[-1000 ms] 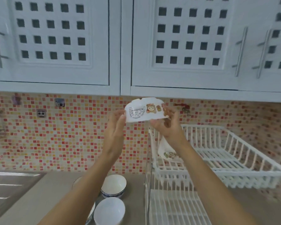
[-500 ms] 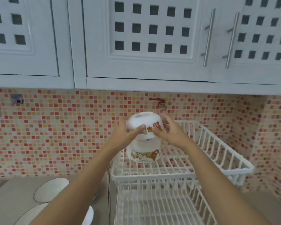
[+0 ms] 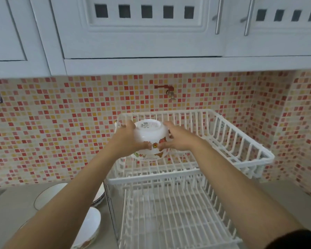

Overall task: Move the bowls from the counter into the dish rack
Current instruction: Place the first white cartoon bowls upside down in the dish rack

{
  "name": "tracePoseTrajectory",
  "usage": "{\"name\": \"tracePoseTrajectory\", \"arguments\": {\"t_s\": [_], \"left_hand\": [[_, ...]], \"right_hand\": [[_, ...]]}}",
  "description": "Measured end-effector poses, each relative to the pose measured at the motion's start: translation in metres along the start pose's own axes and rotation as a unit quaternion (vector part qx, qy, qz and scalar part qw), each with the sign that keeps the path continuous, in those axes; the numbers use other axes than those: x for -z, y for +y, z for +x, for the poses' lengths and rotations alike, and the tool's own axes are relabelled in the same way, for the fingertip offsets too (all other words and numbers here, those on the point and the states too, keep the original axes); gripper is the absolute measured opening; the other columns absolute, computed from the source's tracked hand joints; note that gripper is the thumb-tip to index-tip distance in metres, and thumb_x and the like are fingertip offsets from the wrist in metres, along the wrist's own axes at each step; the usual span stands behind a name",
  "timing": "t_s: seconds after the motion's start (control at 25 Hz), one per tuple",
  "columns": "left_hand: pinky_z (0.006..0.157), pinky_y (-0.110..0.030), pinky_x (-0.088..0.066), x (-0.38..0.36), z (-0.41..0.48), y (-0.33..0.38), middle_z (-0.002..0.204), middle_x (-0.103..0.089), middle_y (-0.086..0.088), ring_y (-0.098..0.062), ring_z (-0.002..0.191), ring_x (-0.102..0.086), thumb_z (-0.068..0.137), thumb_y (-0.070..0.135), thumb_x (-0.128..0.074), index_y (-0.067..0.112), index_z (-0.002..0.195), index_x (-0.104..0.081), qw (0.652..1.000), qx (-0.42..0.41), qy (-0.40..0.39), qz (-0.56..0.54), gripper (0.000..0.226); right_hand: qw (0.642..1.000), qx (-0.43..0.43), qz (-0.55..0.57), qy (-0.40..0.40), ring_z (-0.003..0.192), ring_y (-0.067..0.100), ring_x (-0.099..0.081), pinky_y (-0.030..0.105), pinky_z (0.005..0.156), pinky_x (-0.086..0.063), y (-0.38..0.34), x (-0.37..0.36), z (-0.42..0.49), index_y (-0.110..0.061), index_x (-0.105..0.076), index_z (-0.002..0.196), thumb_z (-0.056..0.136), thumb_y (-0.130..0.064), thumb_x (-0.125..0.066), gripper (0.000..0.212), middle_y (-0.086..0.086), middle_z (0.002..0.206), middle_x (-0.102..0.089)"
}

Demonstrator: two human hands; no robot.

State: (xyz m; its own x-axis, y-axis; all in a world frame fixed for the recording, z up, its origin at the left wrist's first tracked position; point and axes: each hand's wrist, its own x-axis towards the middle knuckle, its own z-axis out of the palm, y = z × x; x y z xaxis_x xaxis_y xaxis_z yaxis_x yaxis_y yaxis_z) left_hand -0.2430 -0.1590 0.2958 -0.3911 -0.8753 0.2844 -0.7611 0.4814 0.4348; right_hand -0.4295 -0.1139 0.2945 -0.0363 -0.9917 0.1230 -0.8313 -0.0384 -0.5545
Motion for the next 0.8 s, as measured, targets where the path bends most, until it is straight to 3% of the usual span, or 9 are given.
{"name": "tracePoseTrajectory", "arguments": {"t_s": [0.32, 0.36, 0.44, 0.52, 0.64, 0.8], "left_hand": [[0.081, -0.033, -0.046, -0.006, 0.004, -0.001, 0.134, -0.05, -0.014, -0.03, 0.117, -0.053, 0.07, 0.053, -0.073, 0.01, 0.142, -0.024, 0.998, 0.015, -0.056, 0.034, 0.097], [0.089, -0.035, -0.045, -0.005, 0.003, 0.0, 0.143, -0.042, -0.016, -0.032, 0.125, -0.049, 0.072, 0.054, -0.071, 0.011, 0.147, -0.017, 0.997, 0.008, -0.063, 0.044, 0.102], [0.11, -0.043, -0.034, 0.003, -0.005, 0.005, 0.16, -0.008, -0.016, -0.034, 0.143, -0.025, 0.076, 0.056, -0.065, 0.015, 0.152, 0.003, 0.998, -0.014, -0.048, 0.036, 0.11], [0.117, -0.044, -0.021, 0.022, -0.013, 0.009, 0.161, 0.012, -0.011, -0.03, 0.149, -0.009, 0.086, 0.053, -0.054, 0.014, 0.152, 0.01, 0.998, -0.042, 0.036, 0.01, 0.1], [0.118, -0.04, -0.019, 0.058, -0.021, -0.003, 0.162, 0.001, -0.009, -0.028, 0.147, -0.017, 0.098, 0.039, -0.038, 0.011, 0.153, 0.002, 0.988, -0.023, 0.151, -0.024, 0.073], [0.115, -0.044, -0.029, 0.09, -0.04, -0.065, 0.154, -0.029, -0.018, -0.034, 0.141, -0.032, 0.1, 0.04, -0.027, 0.01, 0.152, -0.01, 0.98, 0.062, 0.171, -0.078, 0.063]], "right_hand": [[0.999, -0.028, -0.009, -0.036, 0.132, 0.027, -0.044, 0.038, 0.102, -0.041, 0.003, -0.003, 0.001, -0.02, -0.017, 0.15, 0.081, -0.034, -0.074, 0.09, 0.005, 0.15, -0.039], [0.999, -0.03, -0.01, -0.04, 0.133, 0.026, -0.043, 0.035, 0.1, -0.04, 0.001, -0.002, 0.001, -0.02, -0.016, 0.151, 0.08, -0.034, -0.075, 0.093, 0.004, 0.152, -0.036], [0.999, -0.03, -0.006, -0.029, 0.136, 0.027, -0.039, 0.031, 0.094, -0.043, -0.011, 0.001, -0.002, -0.02, -0.01, 0.152, 0.074, -0.035, -0.08, 0.105, 0.003, 0.155, -0.027], [1.0, -0.015, -0.008, 0.015, 0.143, 0.028, -0.028, 0.042, 0.105, -0.041, -0.029, 0.0, -0.001, -0.022, -0.007, 0.153, 0.07, -0.039, -0.081, 0.112, 0.002, 0.159, -0.018], [0.993, 0.057, -0.052, 0.086, 0.149, 0.023, -0.009, 0.042, 0.12, -0.016, -0.073, -0.008, -0.002, -0.017, -0.01, 0.153, 0.089, -0.036, -0.062, 0.085, 0.004, 0.162, -0.008], [0.98, 0.137, -0.055, 0.133, 0.149, 0.024, -0.009, 0.04, 0.119, -0.013, -0.155, -0.053, -0.001, -0.012, -0.016, 0.152, 0.098, -0.035, -0.045, 0.066, 0.006, 0.161, -0.014]]}}
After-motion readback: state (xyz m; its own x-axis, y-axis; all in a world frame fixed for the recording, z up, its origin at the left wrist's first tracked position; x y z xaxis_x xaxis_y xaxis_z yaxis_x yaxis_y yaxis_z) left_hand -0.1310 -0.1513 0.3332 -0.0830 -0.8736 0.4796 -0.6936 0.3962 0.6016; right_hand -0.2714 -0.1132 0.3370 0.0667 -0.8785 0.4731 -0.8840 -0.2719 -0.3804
